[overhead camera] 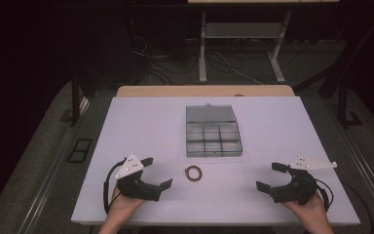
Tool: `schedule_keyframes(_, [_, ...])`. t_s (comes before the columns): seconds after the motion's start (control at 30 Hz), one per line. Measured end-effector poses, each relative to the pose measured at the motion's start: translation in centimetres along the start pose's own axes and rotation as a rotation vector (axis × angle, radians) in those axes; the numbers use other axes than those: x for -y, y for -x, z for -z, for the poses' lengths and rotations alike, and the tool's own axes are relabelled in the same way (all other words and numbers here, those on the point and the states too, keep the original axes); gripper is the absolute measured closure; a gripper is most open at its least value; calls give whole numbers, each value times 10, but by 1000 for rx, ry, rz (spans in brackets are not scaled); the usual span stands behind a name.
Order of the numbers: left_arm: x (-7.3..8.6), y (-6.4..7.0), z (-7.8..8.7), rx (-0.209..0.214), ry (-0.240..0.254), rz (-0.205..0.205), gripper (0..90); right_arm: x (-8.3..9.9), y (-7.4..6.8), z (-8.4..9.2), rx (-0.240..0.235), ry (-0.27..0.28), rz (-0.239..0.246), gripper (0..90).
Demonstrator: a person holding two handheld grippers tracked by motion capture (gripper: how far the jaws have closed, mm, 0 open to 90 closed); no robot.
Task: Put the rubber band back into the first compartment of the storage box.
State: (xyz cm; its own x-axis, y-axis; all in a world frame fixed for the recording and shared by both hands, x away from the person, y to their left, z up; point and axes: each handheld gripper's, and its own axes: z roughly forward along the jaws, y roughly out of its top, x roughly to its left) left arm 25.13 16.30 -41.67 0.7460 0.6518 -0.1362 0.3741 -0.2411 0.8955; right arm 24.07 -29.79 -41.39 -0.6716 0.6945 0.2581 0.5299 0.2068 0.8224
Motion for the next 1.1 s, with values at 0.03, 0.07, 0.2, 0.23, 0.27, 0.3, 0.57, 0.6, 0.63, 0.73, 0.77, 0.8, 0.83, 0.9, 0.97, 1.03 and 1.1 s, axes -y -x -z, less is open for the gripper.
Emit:
schedule_keyframes(0.03, [0, 0, 0, 0, -3, 0, 0, 0, 0, 0, -2, 0, -2, 8])
schedule_keyframes(0.07, [0, 0, 0, 0, -3, 0, 0, 0, 0, 0, -3, -2, 0, 8])
schedule_keyframes(0.2, [-2, 2, 0, -2, -14, -1, 0, 0, 0, -1, -7, -12, 6, 8])
schedule_keyframes(0.23, [-2, 2, 0, -2, -19, -3, 0, 0, 0, -2, -7, -14, 7, 8])
schedule_keyframes(0.27, [-2, 2, 0, -2, -19, -3, 0, 0, 0, -2, -6, -17, 4, 8])
schedule_keyframes(0.3, [-3, 2, 0, -1, -26, -5, 0, 0, 0, -2, -5, -19, 3, 8])
schedule_keyframes(0.57, [-9, 3, 2, -1, -38, -15, 0, -1, 1, -2, -9, -20, 0, 8])
schedule_keyframes(0.6, [-12, 3, 2, 0, -45, -23, 0, -1, 1, -2, -8, -17, -3, 8])
schedule_keyframes(0.63, [-12, 3, 2, 0, -45, -23, 0, -1, 1, -2, -8, -17, -3, 8])
schedule_keyframes(0.73, [-15, 4, 1, 2, -51, -34, 0, -1, 2, -1, -7, -15, -6, 8])
schedule_keyframes(0.77, [-17, 3, 1, 2, -57, -37, 0, -1, 2, -1, -7, -15, -5, 8])
schedule_keyframes(0.8, [-20, 3, -1, 4, -61, -36, 0, -1, 2, -1, -6, -15, -6, 8])
schedule_keyframes(0.83, [-20, 3, -1, 4, -61, -36, 0, -1, 2, -2, -6, -15, -7, 8])
schedule_keyframes(0.9, [-23, 3, -4, 12, -74, -41, 0, -1, 2, -2, -6, -19, -7, 8])
schedule_keyframes(0.97, [-24, 3, -5, 13, -79, -43, 0, -1, 2, -2, -6, -21, -7, 8])
schedule_keyframes(1.03, [-29, 3, -8, 17, -88, -51, 0, -1, 2, -2, -7, -24, -4, 8])
schedule_keyframes(1.1, [-32, 3, -11, 23, -92, -56, 0, -1, 1, -3, -7, -23, -8, 8])
